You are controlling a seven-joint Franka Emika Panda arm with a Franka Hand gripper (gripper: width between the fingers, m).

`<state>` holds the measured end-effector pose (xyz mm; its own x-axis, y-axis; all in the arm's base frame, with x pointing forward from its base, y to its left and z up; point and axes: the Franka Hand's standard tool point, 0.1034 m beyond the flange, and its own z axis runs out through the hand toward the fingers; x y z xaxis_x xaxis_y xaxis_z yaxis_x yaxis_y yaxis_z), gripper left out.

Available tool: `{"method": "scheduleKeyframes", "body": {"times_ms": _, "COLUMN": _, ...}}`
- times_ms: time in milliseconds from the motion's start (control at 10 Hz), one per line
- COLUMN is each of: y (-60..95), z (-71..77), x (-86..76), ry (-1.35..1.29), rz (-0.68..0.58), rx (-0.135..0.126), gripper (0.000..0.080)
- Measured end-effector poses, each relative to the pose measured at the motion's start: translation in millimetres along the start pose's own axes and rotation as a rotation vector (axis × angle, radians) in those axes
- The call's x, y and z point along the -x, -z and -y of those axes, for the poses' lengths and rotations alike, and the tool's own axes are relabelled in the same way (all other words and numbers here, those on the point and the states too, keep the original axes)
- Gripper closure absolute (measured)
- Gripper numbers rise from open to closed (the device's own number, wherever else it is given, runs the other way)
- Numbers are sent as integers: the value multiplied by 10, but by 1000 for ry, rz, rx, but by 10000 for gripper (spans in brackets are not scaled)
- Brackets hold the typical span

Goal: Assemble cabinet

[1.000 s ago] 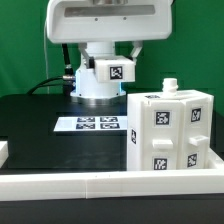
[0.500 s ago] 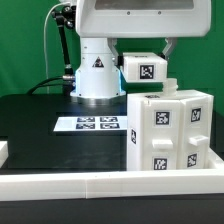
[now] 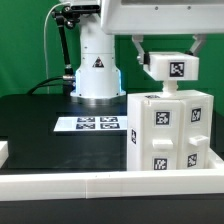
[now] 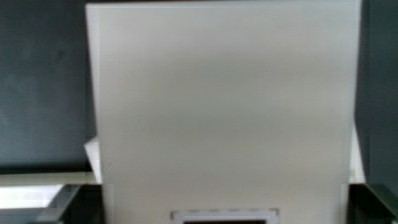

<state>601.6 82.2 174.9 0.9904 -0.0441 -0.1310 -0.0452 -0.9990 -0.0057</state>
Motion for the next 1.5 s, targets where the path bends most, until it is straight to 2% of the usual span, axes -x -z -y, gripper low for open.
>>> {"method": "scheduleKeyframes", "body": {"times_ms": 100, "y": -11, "z": -15, "x": -52, "ry": 12, "rz": -17, "rx": -1, "gripper": 236}}
{"method": "scheduleKeyframes", "body": {"times_ms": 800, "y": -9, "z": 6, "x": -42, "ry": 11, "rz": -17, "rx": 0, "gripper": 236}}
{"method": "scheduleKeyframes", "body": {"times_ms": 900, "y": -24, "z": 45, "x": 59, "ry": 8, "rz": -8, "rx": 0, "gripper": 236}}
{"method": "scheduleKeyframes", "body": {"times_ms": 1200, "y": -39, "z": 87, "x": 165, "ry": 17, "rz": 2, "rx": 1, "gripper": 236}}
{"method": "scheduleKeyframes", "body": {"times_ms": 1500, "y": -31, "z": -44, "x": 91, "ry": 36, "rz": -8, "rx": 0, "gripper": 236}}
